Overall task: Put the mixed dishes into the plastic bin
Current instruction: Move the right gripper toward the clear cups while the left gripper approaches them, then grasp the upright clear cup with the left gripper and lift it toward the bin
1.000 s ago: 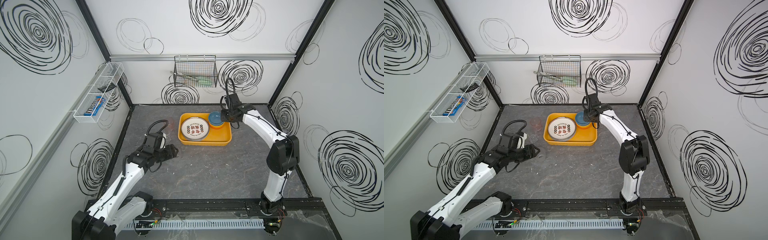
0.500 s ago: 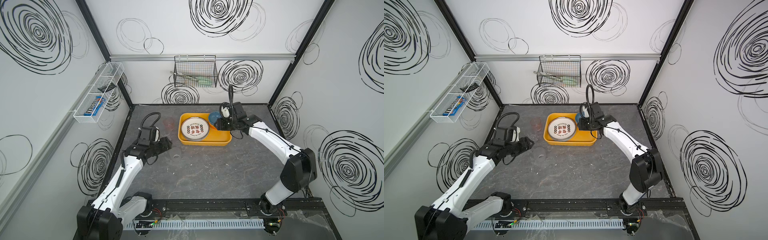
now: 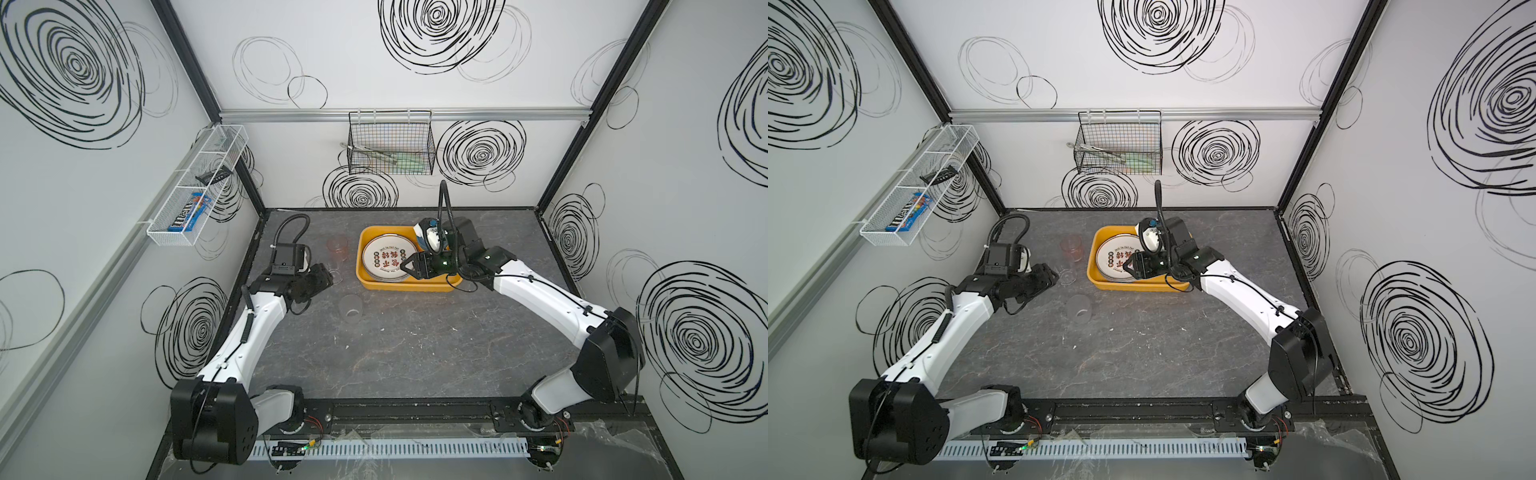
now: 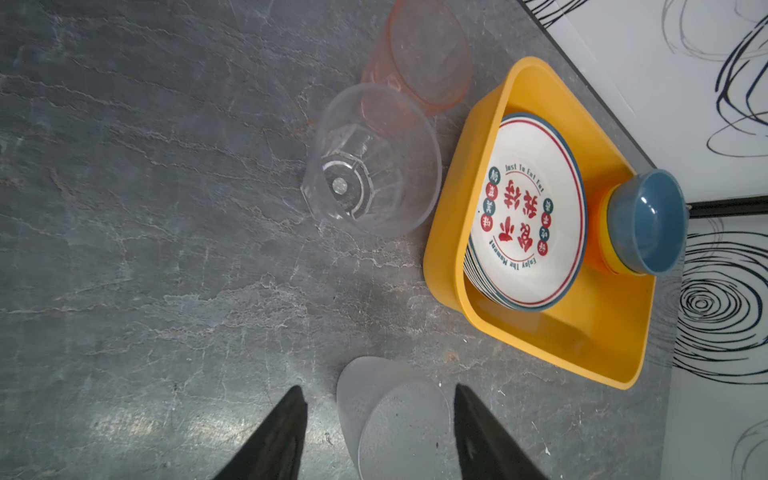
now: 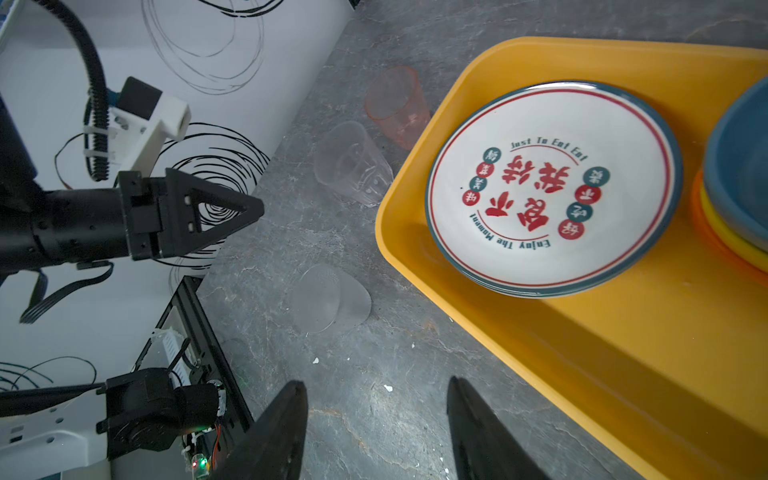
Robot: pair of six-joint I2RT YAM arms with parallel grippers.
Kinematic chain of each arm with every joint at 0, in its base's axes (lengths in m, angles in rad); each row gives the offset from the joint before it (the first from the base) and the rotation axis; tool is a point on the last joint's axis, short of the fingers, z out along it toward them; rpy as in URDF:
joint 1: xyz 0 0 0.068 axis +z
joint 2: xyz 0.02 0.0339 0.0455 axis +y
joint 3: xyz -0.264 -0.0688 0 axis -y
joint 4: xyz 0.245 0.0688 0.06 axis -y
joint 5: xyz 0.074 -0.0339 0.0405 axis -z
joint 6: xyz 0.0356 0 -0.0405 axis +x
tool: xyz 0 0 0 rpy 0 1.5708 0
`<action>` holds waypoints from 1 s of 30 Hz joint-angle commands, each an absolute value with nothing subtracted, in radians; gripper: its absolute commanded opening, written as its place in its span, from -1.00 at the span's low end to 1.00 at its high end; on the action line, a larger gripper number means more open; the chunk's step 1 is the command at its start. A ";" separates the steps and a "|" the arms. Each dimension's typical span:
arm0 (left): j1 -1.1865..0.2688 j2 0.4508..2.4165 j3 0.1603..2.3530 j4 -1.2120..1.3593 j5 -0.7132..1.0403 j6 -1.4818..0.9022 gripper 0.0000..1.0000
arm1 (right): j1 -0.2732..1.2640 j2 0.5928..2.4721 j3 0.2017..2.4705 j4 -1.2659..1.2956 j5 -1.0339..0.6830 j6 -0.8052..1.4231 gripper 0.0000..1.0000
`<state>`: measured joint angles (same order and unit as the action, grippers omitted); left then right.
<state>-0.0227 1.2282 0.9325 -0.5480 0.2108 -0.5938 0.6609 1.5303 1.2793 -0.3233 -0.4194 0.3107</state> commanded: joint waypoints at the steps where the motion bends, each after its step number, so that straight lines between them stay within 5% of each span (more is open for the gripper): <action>1: 0.001 1.264 0.979 -0.490 0.182 -0.587 0.18 | 0.691 1.495 1.263 -0.278 -0.450 0.283 0.17; 16: 0.044 1.559 1.093 -0.398 0.124 -0.607 0.07 | 0.733 1.439 1.137 -0.239 -0.415 0.300 0.16; 30: 0.037 1.673 1.090 -0.362 0.162 -0.608 -0.29 | 0.733 1.432 1.107 -0.225 -0.393 0.306 0.15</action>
<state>0.0357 1.6672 1.0889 -0.3908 0.1539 -0.6094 0.7284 1.4555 1.1114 -0.2527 -0.3996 0.3073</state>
